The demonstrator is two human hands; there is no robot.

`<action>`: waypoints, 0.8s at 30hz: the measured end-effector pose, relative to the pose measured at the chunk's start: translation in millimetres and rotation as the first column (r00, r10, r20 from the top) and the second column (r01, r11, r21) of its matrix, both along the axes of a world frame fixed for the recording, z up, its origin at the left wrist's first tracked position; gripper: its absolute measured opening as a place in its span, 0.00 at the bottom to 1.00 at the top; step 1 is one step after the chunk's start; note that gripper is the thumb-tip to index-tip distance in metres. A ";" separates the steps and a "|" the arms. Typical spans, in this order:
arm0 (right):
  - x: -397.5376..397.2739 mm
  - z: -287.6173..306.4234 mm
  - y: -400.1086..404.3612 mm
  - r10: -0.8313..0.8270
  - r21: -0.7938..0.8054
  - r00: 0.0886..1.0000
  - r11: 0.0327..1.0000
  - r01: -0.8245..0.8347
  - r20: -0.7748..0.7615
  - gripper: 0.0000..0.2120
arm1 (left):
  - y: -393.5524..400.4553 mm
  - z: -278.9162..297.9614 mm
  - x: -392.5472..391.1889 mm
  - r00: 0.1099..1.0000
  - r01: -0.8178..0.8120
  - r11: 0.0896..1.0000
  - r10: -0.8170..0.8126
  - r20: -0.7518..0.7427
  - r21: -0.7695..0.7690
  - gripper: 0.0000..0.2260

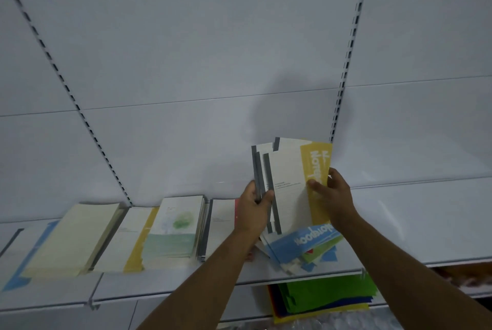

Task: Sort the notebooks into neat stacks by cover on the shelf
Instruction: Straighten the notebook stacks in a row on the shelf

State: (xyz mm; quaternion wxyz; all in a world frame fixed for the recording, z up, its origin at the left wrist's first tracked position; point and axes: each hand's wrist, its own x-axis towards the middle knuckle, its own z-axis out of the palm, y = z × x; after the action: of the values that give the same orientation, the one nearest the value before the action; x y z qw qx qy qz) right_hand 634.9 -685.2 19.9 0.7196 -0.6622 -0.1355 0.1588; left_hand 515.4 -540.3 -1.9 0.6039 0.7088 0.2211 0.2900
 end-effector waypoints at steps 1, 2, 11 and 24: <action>-0.2 3.2 0.4 -0.007 0.027 1.000 1.000 0.007 -0.017 0.11 | 0.0 1.7 1.6 1.000 0.011 1.000 -0.011 0.010 -0.015 0.08; 0.1 6.7 1.5 -0.013 0.039 1.000 0.999 0.014 -0.025 0.11 | -0.8 4.2 3.1 1.000 0.018 0.999 -0.018 0.016 -0.039 0.09; -11.3 12.0 16.4 0.013 0.009 0.998 1.000 -0.013 -0.057 0.13 | -7.4 -1.6 12.0 0.999 0.002 0.959 -0.015 -0.042 -0.284 0.14; -15.0 -15.1 15.4 0.027 -0.029 0.996 0.999 -0.029 -0.087 0.12 | -18.4 -7.6 11.8 0.993 -0.014 0.993 0.000 -0.118 -0.121 0.16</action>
State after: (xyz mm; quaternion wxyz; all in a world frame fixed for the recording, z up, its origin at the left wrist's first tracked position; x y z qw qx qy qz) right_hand 620.0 -669.7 4.7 0.7124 -0.6636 -0.1111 0.1996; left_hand 527.2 -558.7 -9.5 0.6307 0.6857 0.2761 0.2360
